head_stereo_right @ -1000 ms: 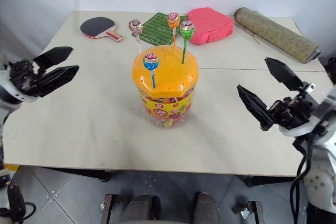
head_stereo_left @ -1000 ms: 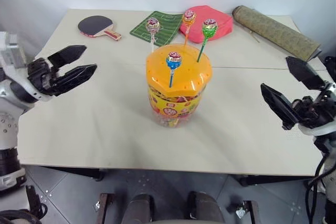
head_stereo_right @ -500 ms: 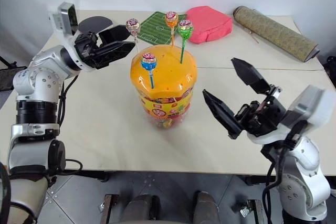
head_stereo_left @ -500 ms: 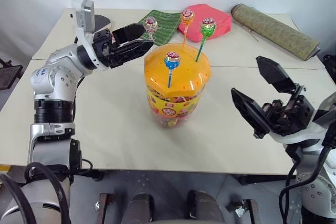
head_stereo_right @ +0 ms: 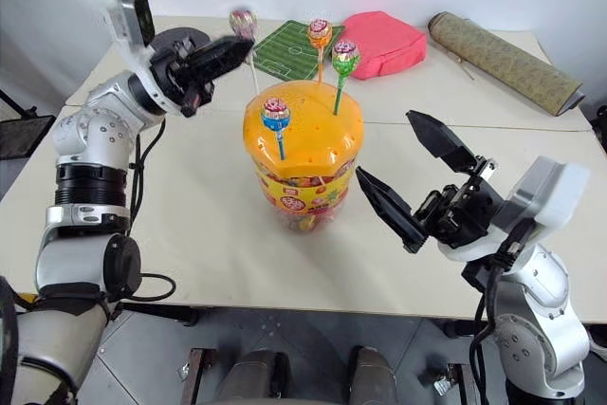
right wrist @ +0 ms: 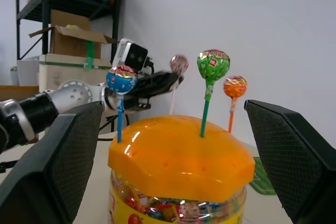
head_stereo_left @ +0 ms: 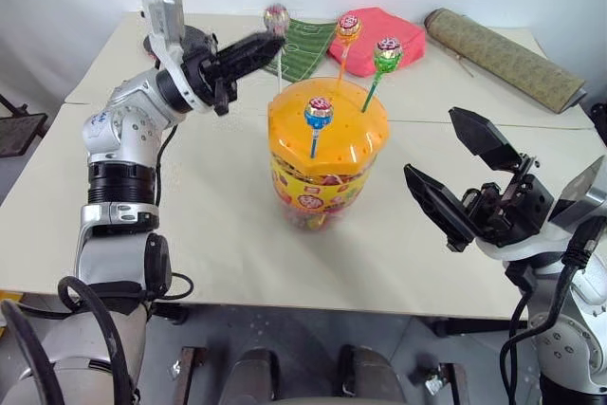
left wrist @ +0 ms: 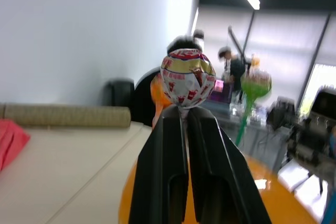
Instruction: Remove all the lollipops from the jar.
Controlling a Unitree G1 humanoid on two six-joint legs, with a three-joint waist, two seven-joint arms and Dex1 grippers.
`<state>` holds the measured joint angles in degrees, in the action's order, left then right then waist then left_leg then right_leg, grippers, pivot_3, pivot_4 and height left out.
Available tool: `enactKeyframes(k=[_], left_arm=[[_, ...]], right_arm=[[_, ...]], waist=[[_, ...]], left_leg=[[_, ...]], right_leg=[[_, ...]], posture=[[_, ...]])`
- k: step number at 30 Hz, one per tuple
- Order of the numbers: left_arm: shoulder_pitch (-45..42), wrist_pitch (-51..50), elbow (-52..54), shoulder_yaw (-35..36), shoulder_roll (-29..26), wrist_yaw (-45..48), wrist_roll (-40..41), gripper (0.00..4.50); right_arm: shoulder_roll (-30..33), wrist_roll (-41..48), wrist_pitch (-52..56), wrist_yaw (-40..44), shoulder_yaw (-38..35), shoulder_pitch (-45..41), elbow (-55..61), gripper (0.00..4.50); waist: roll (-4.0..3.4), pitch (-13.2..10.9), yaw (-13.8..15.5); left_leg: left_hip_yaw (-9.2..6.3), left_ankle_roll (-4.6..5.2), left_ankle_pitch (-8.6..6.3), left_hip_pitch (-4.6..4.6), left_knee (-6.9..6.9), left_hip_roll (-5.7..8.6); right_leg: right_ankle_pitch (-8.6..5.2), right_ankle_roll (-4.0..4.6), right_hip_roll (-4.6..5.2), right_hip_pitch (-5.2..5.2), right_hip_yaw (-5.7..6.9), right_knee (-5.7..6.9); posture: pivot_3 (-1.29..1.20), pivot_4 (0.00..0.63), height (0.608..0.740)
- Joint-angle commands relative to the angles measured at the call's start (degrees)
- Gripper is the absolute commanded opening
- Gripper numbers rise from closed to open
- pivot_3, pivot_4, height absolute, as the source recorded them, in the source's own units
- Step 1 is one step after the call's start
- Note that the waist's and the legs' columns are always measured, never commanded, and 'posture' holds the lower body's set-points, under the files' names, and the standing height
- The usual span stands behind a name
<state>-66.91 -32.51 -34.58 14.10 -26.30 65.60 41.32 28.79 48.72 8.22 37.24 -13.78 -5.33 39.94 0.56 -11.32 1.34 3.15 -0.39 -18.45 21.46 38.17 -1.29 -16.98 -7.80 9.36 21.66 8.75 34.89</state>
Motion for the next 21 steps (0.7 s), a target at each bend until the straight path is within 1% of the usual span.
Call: enactKeyframes(k=[1,3,5,7,9,10,11,13,15,17,20,21], left_arm=[[-4.99,-6.52,-3.31,10.32,-2.94,-8.21,7.43,0.02],[-2.99,-8.37,-5.16,10.38,-8.35,-10.77,3.96,0.02],[0.21,-9.66,-4.78,7.42,-12.75,-11.39,-0.23,0.02],[4.52,-12.49,-3.01,4.38,-16.55,-13.29,-3.72,0.02],[11.75,-16.58,0.15,1.90,-21.61,-15.43,-7.41,0.02],[18.68,-16.83,4.14,-0.15,-24.87,-14.13,-9.53,0.02],[24.22,-18.85,7.89,-0.74,-26.93,-14.14,-10.10,0.02],[30.99,-20.44,13.26,-0.88,-28.87,-14.70,-10.37,0.02],[37.11,-22.56,17.33,2.12,-29.05,-17.13,-9.69,0.02],[44.08,-22.47,21.49,3.30,-29.61,-18.08,-10.66,0.02],[47.78,-24.47,24.72,6.36,-27.87,-20.12,-9.08,0.02],[48.64,-23.90,25.52,6.26,-27.95,-20.32,-9.62,0.26]], right_arm=[[2.47,3.66,1.25,4.95,0.01,-3.07,-1.32,4.50],[4.55,4.31,2.76,9.34,1.72,-7.06,-4.15,4.50],[6.40,4.62,4.31,12.96,3.11,-9.69,-6.05,4.50],[8.00,5.10,6.08,16.12,4.24,-12.03,-8.01,4.50],[10.31,4.93,8.15,20.70,5.86,-14.24,-10.41,4.50],[11.54,4.30,8.75,23.25,6.48,-14.87,-11.84,4.50],[12.47,4.02,9.06,25.15,6.50,-14.96,-13.00,4.50],[13.38,3.69,9.20,27.19,6.14,-14.77,-14.29,4.50],[14.09,2.77,8.76,29.12,5.58,-13.96,-15.33,4.50],[14.80,1.87,8.37,30.90,4.56,-12.84,-16.53,4.50],[15.30,1.06,8.21,32.32,3.44,-11.83,-17.31,4.50],[15.31,1.19,8.26,32.36,2.93,-11.54,-17.28,4.50]], waist=[[0.11,-0.06,-0.16],[0.12,-0.07,-1.05],[0.10,-0.07,-1.81],[0.09,-0.06,-1.65],[0.09,-0.07,-1.64],[0.11,-0.08,-1.59],[0.18,-0.08,-1.79],[0.30,-0.12,-1.62],[0.45,-0.20,-0.48],[0.51,-0.17,0.20],[0.49,-0.17,0.22],[0.49,-0.16,0.19]], left_leg=[[-0.01,0.00,0.00,0.01,0.03,-0.01],[-0.01,0.00,0.00,-0.03,0.00,-0.03],[0.09,0.00,0.00,-0.20,-0.18,-0.02],[0.09,0.00,0.00,-0.29,-0.24,-0.05],[0.07,-0.02,0.00,-0.22,-0.17,-0.08],[0.16,0.01,-0.02,-0.21,-0.16,-0.05],[0.20,0.04,-0.04,-0.18,-0.15,-0.05],[0.31,0.05,-0.17,-0.17,-0.15,-0.11],[0.32,0.02,-0.20,0.06,-0.02,-0.22],[0.29,-0.01,-0.22,0.27,0.16,-0.26],[0.39,0.03,-0.26,0.25,0.17,-0.23],[0.41,0.02,-0.26,0.24,0.18,-0.23]], right_leg=[[0.00,0.00,0.00,0.00,0.00,0.02],[0.00,0.00,0.00,0.00,0.00,0.03],[0.00,0.00,0.00,0.00,-0.10,0.07],[-0.01,0.01,-0.03,0.00,-0.08,0.16],[-0.01,0.01,-0.03,0.02,-0.05,0.15],[0.00,0.01,-0.02,0.03,-0.14,0.11],[0.00,0.00,-0.02,0.06,-0.18,0.12],[0.00,0.00,-0.04,0.18,-0.28,0.17],[0.00,0.00,-0.09,0.38,-0.29,0.18],[0.00,0.01,-0.13,0.51,-0.27,0.20],[0.00,0.00,-0.10,0.49,-0.33,0.15],[0.00,0.00,-0.10,0.50,-0.34,0.19]], posture=[[0.00,0.150,0.740],[0.00,0.150,0.740],[0.00,0.150,0.740],[0.00,0.150,0.740],[0.00,0.150,0.740],[0.00,0.150,0.740],[0.00,0.150,0.740],[0.00,0.150,0.740],[0.00,0.150,0.740],[0.00,0.150,0.740],[0.00,0.150,0.740],[0.00,0.150,0.740]])
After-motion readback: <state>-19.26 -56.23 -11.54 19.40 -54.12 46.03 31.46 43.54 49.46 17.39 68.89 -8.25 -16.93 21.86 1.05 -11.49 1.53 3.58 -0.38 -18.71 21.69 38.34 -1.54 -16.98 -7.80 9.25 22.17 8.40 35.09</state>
